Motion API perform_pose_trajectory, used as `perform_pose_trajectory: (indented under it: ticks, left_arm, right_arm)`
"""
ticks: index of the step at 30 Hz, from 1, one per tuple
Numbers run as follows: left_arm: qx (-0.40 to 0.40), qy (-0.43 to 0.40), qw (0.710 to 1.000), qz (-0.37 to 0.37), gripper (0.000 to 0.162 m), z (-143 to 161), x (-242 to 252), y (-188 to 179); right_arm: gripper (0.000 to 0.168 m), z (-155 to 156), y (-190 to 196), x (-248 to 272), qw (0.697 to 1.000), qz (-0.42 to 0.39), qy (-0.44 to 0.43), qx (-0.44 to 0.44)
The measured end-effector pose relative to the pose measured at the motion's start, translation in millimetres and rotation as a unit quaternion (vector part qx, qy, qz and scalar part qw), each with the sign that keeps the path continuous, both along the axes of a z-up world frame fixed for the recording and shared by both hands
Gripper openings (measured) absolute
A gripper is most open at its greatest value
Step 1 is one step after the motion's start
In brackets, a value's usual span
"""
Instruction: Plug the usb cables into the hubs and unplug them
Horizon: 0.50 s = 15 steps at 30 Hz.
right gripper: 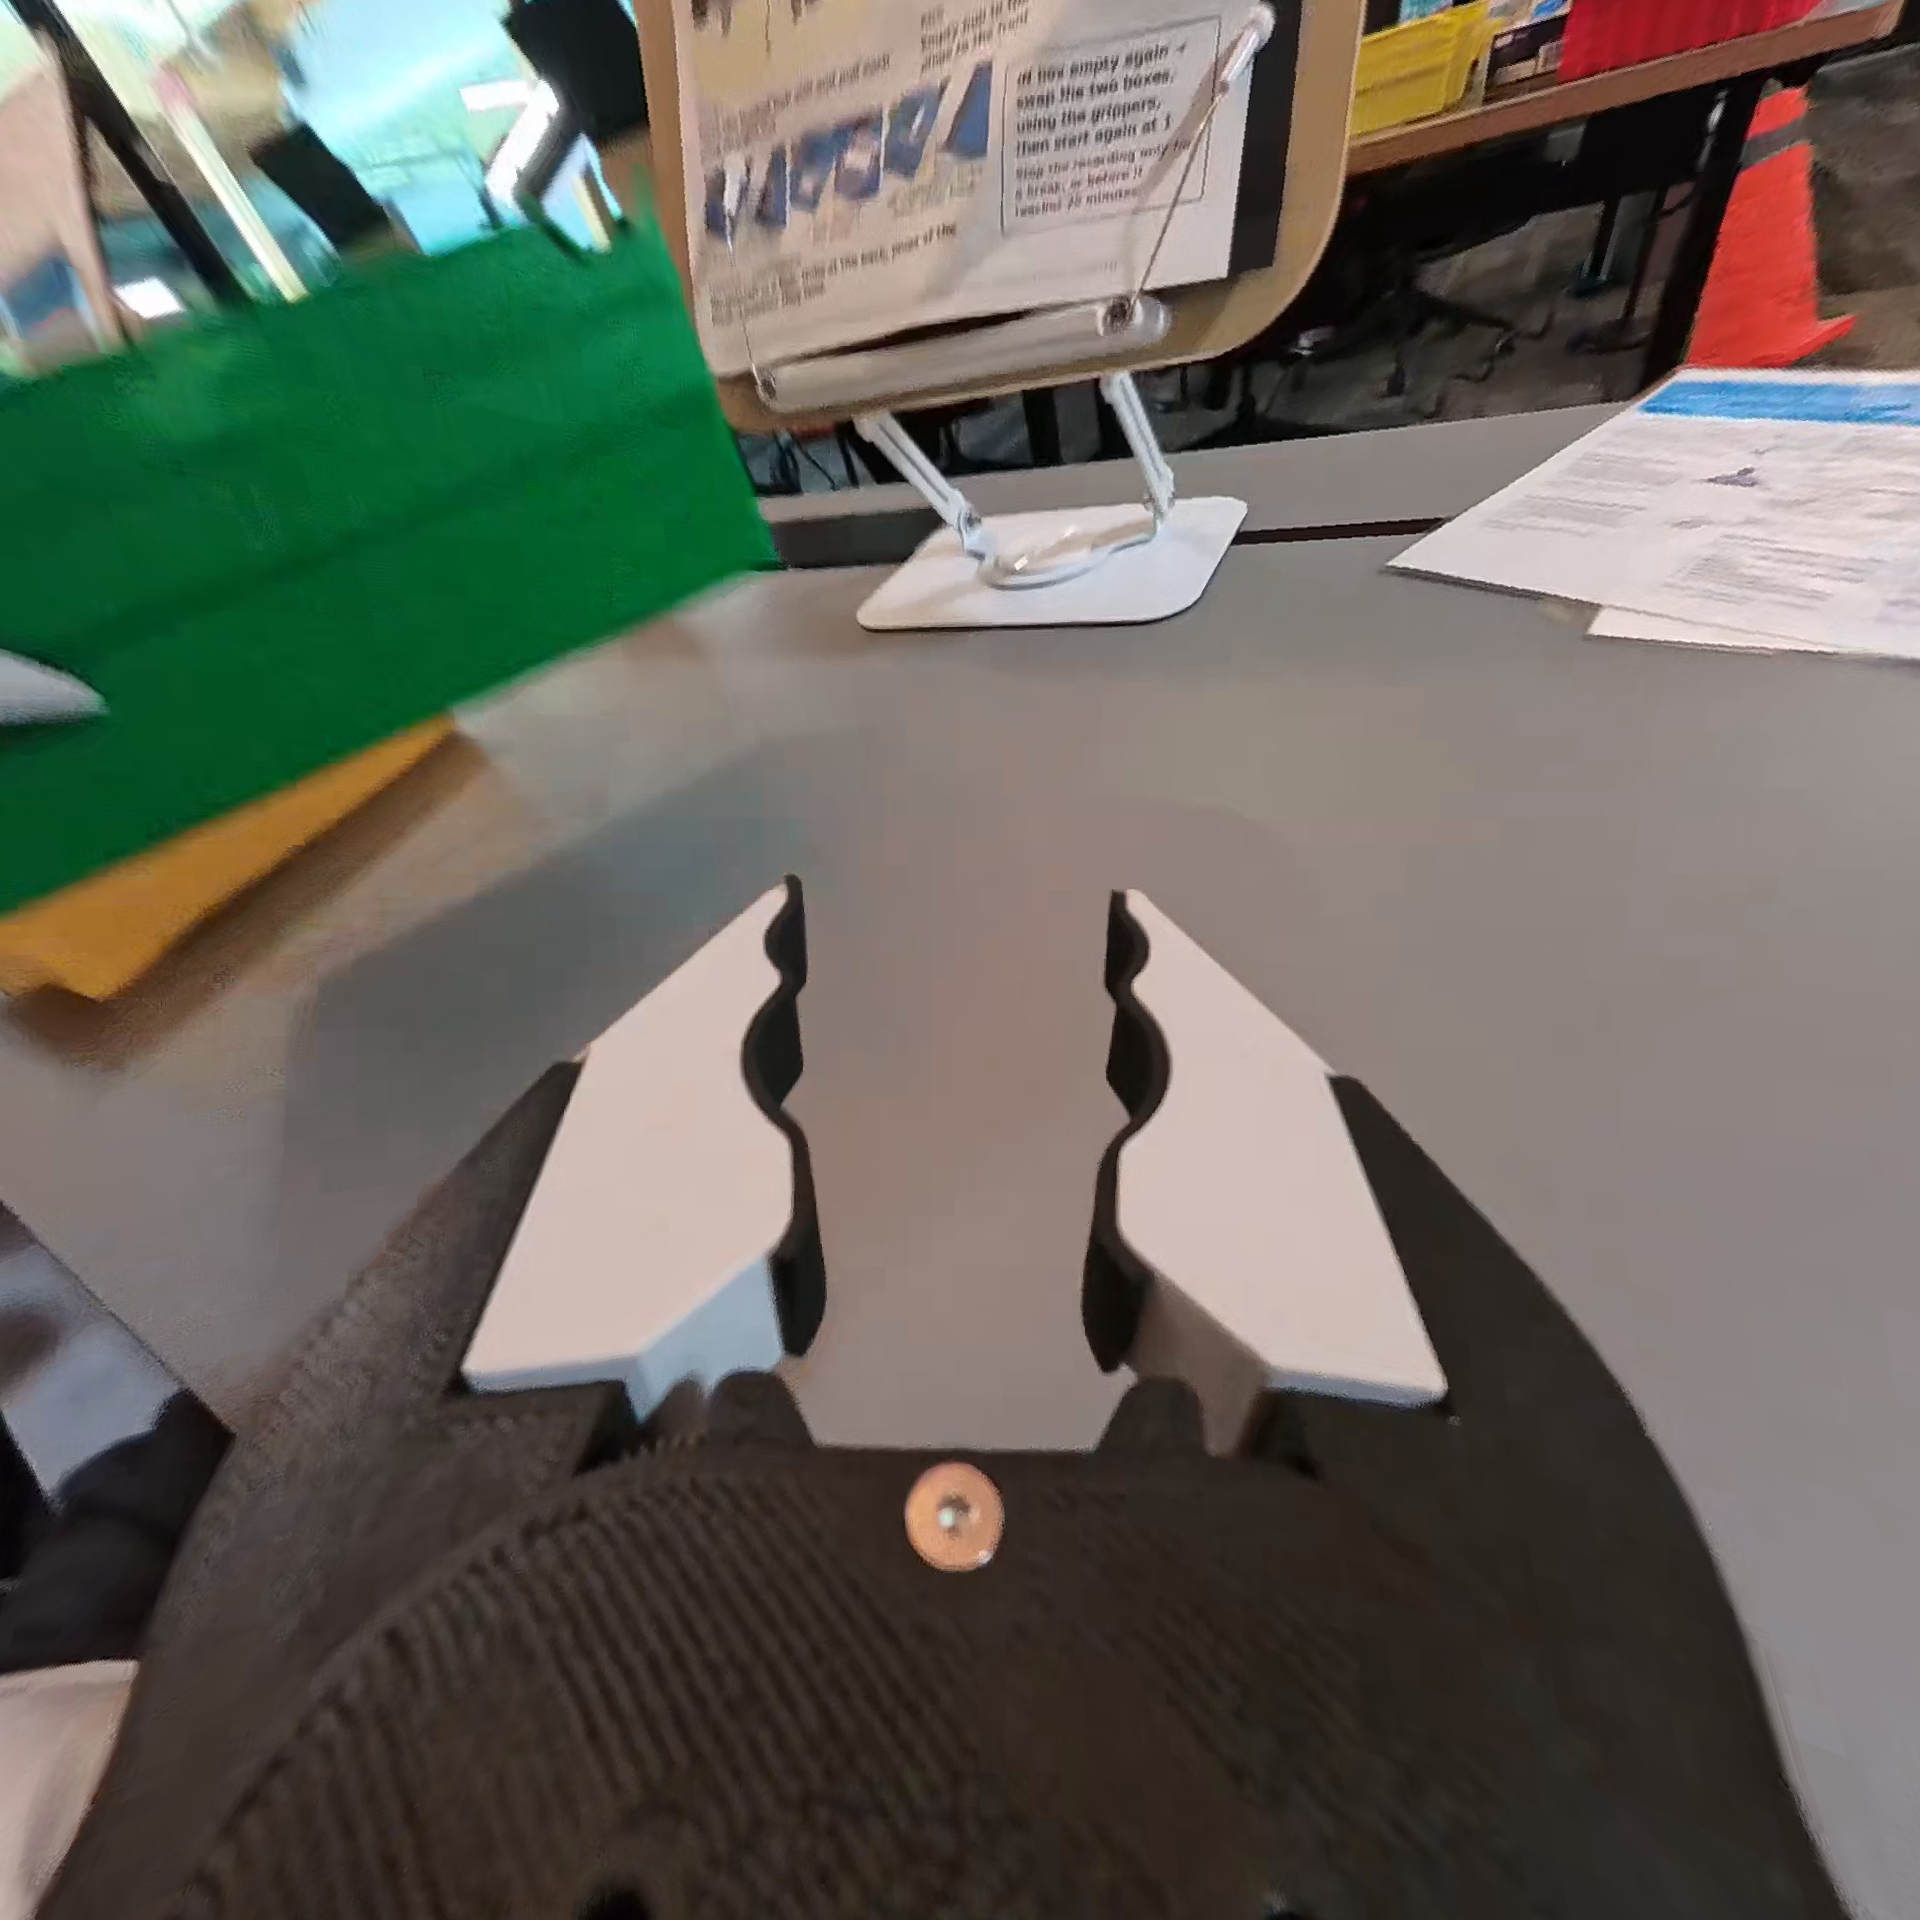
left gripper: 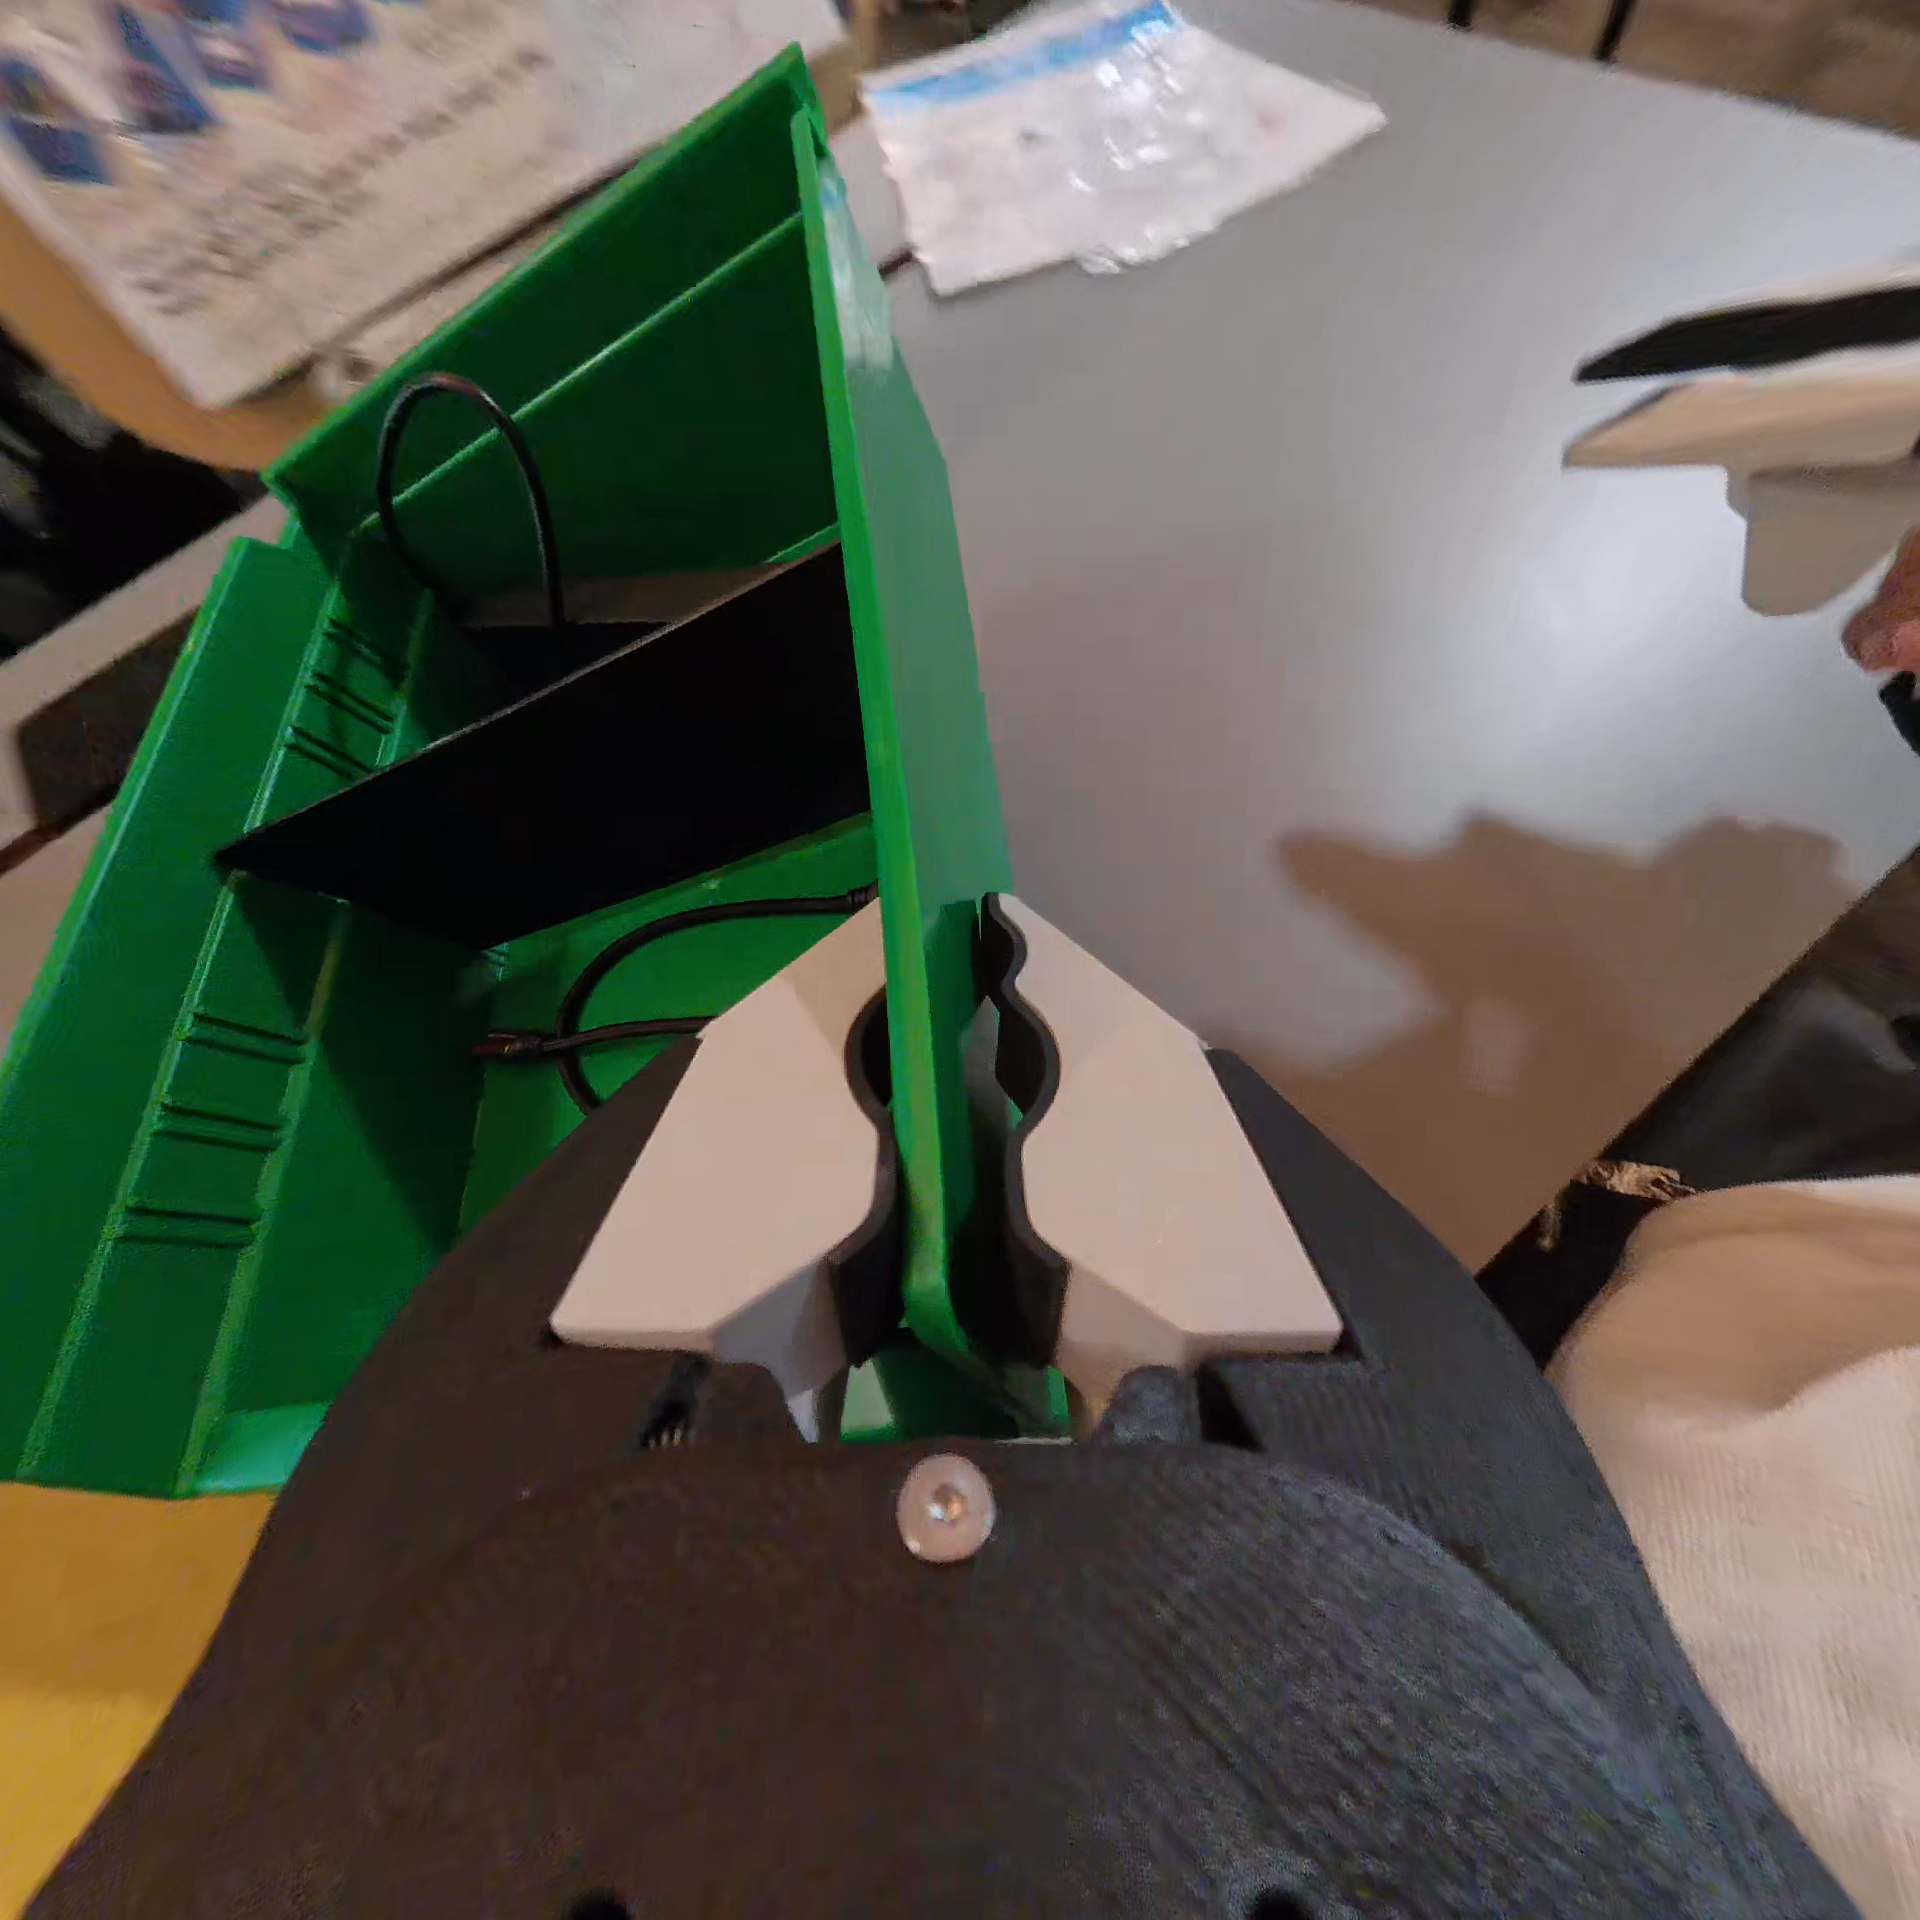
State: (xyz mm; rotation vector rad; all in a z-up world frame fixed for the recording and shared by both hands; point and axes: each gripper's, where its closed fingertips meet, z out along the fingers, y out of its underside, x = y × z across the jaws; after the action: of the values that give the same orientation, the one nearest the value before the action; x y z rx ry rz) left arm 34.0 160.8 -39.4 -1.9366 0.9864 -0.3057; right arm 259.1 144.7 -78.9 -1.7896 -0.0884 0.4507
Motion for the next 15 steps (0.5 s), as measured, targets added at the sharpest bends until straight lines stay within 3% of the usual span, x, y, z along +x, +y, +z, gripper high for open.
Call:
perform_pose_trajectory:
  ticks: [2, 6, 10, 15]
  left_arm:
    - [-0.009, 0.01, 1.0, -0.021, 0.005, -18, 21, -5]
    - [-0.009, 0.029, 0.999, -0.036, 0.006, -48, 48, -9]
    - [0.012, 0.05, 0.998, -0.035, 0.006, -72, 58, -10]
    - [0.013, 0.035, 0.999, -0.03, 0.006, -92, 63, -14]
  right_arm:
    - [0.059, -6, 1, -5, 1.0, 0.011, 0.011, -0.01]
    - [0.06, -19, 1, -18, 0.998, 0.024, -0.047, -0.026]
    - [0.061, -23, 1, -31, 0.994, 0.035, -0.105, -0.021]
    - [0.063, -35, 1, -41, 0.991, 0.054, -0.112, -0.043]
